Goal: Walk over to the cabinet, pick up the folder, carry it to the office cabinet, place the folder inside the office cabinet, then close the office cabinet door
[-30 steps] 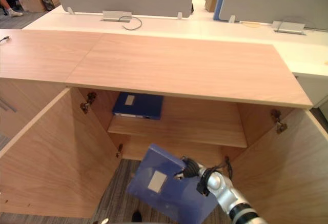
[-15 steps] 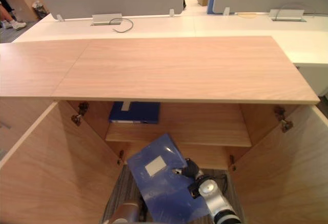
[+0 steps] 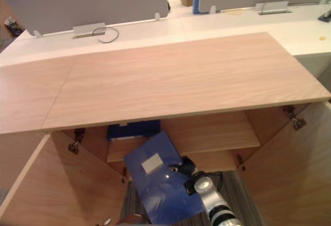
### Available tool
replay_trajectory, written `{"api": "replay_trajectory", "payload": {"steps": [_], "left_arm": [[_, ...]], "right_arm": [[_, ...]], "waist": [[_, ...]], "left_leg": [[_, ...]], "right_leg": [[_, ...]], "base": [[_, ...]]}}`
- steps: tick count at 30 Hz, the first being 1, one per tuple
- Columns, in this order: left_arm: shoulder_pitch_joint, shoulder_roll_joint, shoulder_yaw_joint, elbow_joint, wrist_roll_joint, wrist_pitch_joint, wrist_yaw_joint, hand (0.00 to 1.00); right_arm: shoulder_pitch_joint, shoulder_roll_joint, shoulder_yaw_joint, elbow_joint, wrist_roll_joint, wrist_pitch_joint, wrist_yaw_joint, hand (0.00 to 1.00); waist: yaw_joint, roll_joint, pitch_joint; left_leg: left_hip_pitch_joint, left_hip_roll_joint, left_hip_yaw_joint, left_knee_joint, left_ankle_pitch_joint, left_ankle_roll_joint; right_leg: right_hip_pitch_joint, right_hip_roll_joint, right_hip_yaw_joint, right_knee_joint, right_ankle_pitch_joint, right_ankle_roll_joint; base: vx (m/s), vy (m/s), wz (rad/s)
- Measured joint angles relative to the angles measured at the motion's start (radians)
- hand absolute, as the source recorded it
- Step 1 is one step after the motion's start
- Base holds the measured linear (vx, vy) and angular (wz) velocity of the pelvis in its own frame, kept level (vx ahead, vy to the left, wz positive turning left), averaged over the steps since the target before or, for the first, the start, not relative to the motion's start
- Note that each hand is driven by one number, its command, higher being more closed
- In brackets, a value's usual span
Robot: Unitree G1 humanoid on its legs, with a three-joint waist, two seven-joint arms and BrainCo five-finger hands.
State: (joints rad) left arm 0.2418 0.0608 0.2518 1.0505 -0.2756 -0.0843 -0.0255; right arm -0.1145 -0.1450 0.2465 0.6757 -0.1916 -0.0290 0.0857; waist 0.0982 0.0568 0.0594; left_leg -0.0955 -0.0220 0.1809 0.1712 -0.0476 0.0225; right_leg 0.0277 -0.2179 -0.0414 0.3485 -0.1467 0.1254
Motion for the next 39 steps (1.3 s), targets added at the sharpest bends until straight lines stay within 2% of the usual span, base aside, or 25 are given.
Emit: {"api": "replay_trajectory", "payload": {"steps": [1, 3, 4, 6, 7, 8, 10, 11, 12, 14, 17, 18, 19, 21, 27, 30, 32, 35, 39], "left_arm": [[0.002, 0.000, 0.000, 0.000, 0.006, 0.000, -0.001, 0.00], [0.011, 0.000, 0.000, -0.001, 0.024, 0.001, -0.002, 0.00], [0.017, 0.006, 0.001, 0.002, 0.042, 0.004, -0.002, 0.00], [0.016, 0.008, 0.002, 0.001, 0.050, 0.006, -0.002, 0.00], [0.018, 0.008, 0.004, 0.001, 0.068, 0.006, -0.002, 0.00], [0.027, 0.011, 0.005, 0.000, 0.071, 0.006, -0.002, 0.00], [0.048, 0.030, 0.005, -0.001, 0.071, 0.006, -0.003, 0.00], [0.049, 0.031, 0.006, 0.018, 0.072, 0.011, -0.003, 0.00], [0.060, 0.023, 0.006, 0.019, 0.073, 0.012, -0.003, 0.00], [0.074, 0.019, 0.008, 0.019, 0.075, 0.015, -0.002, 0.00], [0.076, 0.018, 0.018, 0.019, 0.076, 0.015, -0.002, 0.00], [0.073, 0.015, 0.019, 0.017, 0.084, 0.015, -0.001, 0.00], [0.070, 0.012, 0.019, 0.017, 0.085, 0.015, -0.001, 0.00], [0.063, 0.000, 0.018, -0.002, 0.087, 0.015, -0.002, 0.00], [0.049, -0.010, 0.014, -0.027, 0.087, 0.014, -0.002, 0.00], [0.048, -0.020, 0.012, -0.034, 0.087, 0.013, -0.002, 0.00], [0.051, -0.027, 0.010, -0.034, 0.087, 0.014, 0.000, 0.00], [0.052, -0.040, 0.015, -0.040, 0.082, 0.016, 0.003, 0.00], [0.050, -0.056, 0.043, -0.062, 0.079, 0.021, 0.015, 0.00]], "right_arm": [[0.000, 0.000, -0.003, -0.001, 0.029, 0.000, 0.000, 1.00], [0.000, 0.004, -0.028, -0.022, 0.115, 0.000, 0.000, 1.00], [0.001, 0.014, -0.063, -0.066, 0.229, -0.001, 0.000, 1.00], [0.001, 0.024, -0.095, -0.101, 0.309, -0.003, -0.001, 1.00], [-0.001, 0.033, -0.131, -0.141, 0.401, -0.012, -0.003, 1.00], [-0.006, 0.039, -0.143, -0.157, 0.436, -0.019, -0.003, 1.00], [-0.013, 0.051, -0.145, -0.179, 0.498, -0.030, -0.008, 1.00], [-0.012, 0.042, -0.148, -0.181, 0.547, -0.034, -0.014, 1.00], [-0.010, 0.033, -0.151, -0.181, 0.574, -0.034, -0.018, 1.00], [-0.010, 0.034, -0.177, -0.182, 0.635, -0.036, -0.022, 1.00], [-0.010, 0.034, -0.215, -0.207, 0.716, -0.041, -0.034, 1.00], [-0.010, 0.035, -0.234, -0.229, 0.762, -0.047, -0.042, 1.00], [-0.010, 0.035, -0.246, -0.233, 0.768, -0.049, -0.045, 1.00], [-0.010, 0.043, -0.289, -0.243, 0.855, -0.061, -0.051, 1.00], [-0.051, 0.073, -0.380, -0.226, 1.069, -0.102, -0.077, 1.00], [-0.159, 0.079, -0.477, -0.153, 1.194, -0.158, -0.108, 1.00], [-0.254, 0.078, -0.562, -0.087, 1.287, -0.217, -0.159, 1.00], [-0.355, 0.075, -0.625, -0.040, 1.362, -0.268, -0.221, 1.00], [-0.424, 0.082, -0.702, 0.009, 1.477, -0.284, -0.295, 1.00]], "waist": [[0.001, 0.002, 0.001], [-0.002, 0.019, 0.005], [-0.007, 0.035, 0.013], [-0.009, 0.041, 0.019], [-0.008, 0.052, 0.032], [-0.006, 0.052, 0.041], [-0.004, 0.015, 0.049], [-0.003, 0.020, 0.057], [-0.002, 0.036, 0.056], [-0.004, 0.045, 0.057], [-0.006, 0.041, 0.064], [-0.007, 0.036, 0.070], [-0.010, 0.032, 0.073], [-0.010, 0.018, 0.083], [-0.007, 0.000, 0.111], [-0.009, -0.003, 0.119], [-0.001, -0.002, 0.124], [0.006, -0.004, 0.131], [0.025, -0.003, 0.137]], "left_leg": [[0.015, 0.004, 0.005, -0.004, -0.002, 0.003], [0.052, 0.025, 0.012, -0.009, -0.014, 0.016], [0.069, 0.045, 0.012, 0.016, -0.032, 0.023], [0.067, 0.058, 0.001, 0.046, -0.050, 0.021], [0.060, 0.082, -0.011, 0.107, -0.088, 0.012], [0.054, 0.091, -0.012, 0.152, -0.118, 0.000], [0.020, 0.085, -0.012, 0.247, -0.184, -0.024], [-0.025, 0.107, -0.039, 0.361, -0.248, -0.036], [-0.049, 0.131, -0.049, 0.395, -0.262, -0.048], [-0.077, 0.151, -0.063, 0.419, -0.277, -0.054], [-0.104, 0.155, -0.079, 0.460, -0.294, -0.067], [-0.116, 0.149, -0.086, 0.488, -0.315, -0.065], [-0.119, 0.146, -0.085, 0.498, -0.320, -0.065], [-0.141, 0.122, -0.087, 0.534, -0.334, -0.056], [-0.164, 0.077, -0.080, 0.616, -0.353, -0.039], [-0.228, 0.062, -0.076, 0.695, -0.379, -0.034], [-0.276, 0.061, -0.071, 0.763, -0.400, -0.033], [-0.346, 0.062, -0.057, 0.847, -0.421, -0.027], [-0.379, 0.061, -0.011, 0.909, -0.427, -0.023]], "right_leg": [[-0.021, -0.005, -0.012, 0.055, 0.004, -0.007], [-0.071, -0.031, -0.110, 0.204, 0.042, -0.067], [-0.089, -0.069, -0.232, 0.266, -0.001, -0.090], [-0.093, -0.079, -0.271, 0.256, -0.024, -0.083], [-0.089, -0.076, -0.304, 0.206, -0.032, -0.074], [-0.078, -0.075, -0.320, 0.158, -0.024, -0.070], [-0.073, -0.088, -0.346, 0.059, 0.054, -0.057], [-0.066, -0.086, -0.384, 0.055, -0.001, 0.007], [-0.069, -0.064, -0.397, 0.054, -0.020, 0.002], [-0.087, -0.049, -0.409, 0.067, -0.037, -0.005], [-0.115, -0.064, -0.420, 0.136, -0.074, -0.005], [-0.126, -0.083, -0.423, 0.183, -0.107, 0.002], [-0.132, -0.093, -0.423, 0.201, -0.116, 0.002], [-0.148, -0.137, -0.426, 0.265, -0.153, 0.016], [-0.181, -0.227, -0.423, 0.394, -0.215, 0.026], [-0.243, -0.279, -0.419, 0.496, -0.257, 0.026], [-0.294, -0.309, -0.410, 0.572, -0.280, 0.021], [-0.382, -0.343, -0.369, 0.673, -0.293, 0.012], [-0.442, -0.385, -0.327, 0.748, -0.295, 0.012]], "base": [[0.09, 0.084, -0.24], [0.09, 0.072, -0.13], [0.09, 0.047, 0.01], [0.05, -0.016, 0.13], [-0.01, -0.083, 0.16], [-0.06, -0.127, 0.10], [-0.08, -0.152, 0.03], [-0.03, -0.164, 0.12], [0.00, -0.139, 0.15], [0.07, -0.073, 0.09], [0.14, -0.053, 0.15], [0.16, -0.011, 0.16], [0.18, 0.017, 0.20], [0.21, 0.054, 0.18], [0.13, 0.048, 0.11], [0.03, 0.025, 0.08], [0.00, 0.010, 0.03], [0.00, 0.000, 0.00], [0.04, 0.034, -0.01]]}}
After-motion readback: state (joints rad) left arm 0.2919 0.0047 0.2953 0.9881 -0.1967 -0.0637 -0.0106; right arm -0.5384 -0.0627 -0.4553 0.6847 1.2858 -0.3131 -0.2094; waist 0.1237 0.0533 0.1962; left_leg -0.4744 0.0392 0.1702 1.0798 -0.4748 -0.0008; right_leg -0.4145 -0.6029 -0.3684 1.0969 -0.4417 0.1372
